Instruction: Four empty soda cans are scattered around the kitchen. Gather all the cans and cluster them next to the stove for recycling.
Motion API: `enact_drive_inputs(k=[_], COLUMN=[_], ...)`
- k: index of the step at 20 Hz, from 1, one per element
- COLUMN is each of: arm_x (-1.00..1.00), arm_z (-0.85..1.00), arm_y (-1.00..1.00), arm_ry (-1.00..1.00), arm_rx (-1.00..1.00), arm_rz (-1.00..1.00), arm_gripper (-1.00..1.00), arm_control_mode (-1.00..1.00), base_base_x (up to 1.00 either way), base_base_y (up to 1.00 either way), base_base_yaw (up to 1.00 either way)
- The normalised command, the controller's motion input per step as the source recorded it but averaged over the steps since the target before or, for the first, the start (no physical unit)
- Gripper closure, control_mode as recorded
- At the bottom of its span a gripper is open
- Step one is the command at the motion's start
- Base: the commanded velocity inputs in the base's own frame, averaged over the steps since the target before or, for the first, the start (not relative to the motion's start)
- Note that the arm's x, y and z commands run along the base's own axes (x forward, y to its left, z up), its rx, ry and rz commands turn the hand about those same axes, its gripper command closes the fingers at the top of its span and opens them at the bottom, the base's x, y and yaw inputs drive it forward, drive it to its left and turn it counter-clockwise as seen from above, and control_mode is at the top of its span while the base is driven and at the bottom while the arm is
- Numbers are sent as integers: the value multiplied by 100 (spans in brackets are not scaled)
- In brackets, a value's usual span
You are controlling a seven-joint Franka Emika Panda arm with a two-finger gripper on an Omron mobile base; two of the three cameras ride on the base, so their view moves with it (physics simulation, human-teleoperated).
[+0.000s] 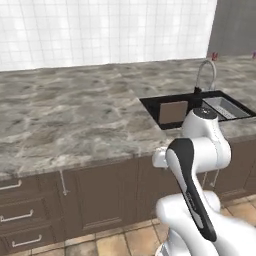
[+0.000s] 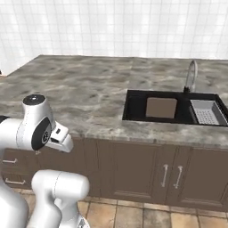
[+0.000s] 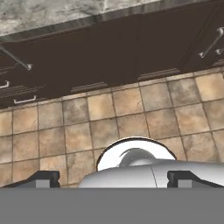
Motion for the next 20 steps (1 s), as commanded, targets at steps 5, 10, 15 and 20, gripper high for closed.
enact_drive_inputs(k=[5,10,15,20], arm_x=[0,0,0,0], arm_z=[0,0,0,0], arm_y=[0,0,0,0], arm_ry=[0,0,0,0], arm_rx=[0,0,0,0], arm_rz=[0,0,0,0], arm_gripper=[-100,-100,-100,-100], arm_control_mode=[100,100,100,100], base_base_x=[-38,-11,0,0], base_base_y=[100,100,100,100], base_base_yaw=[10,0,33,62])
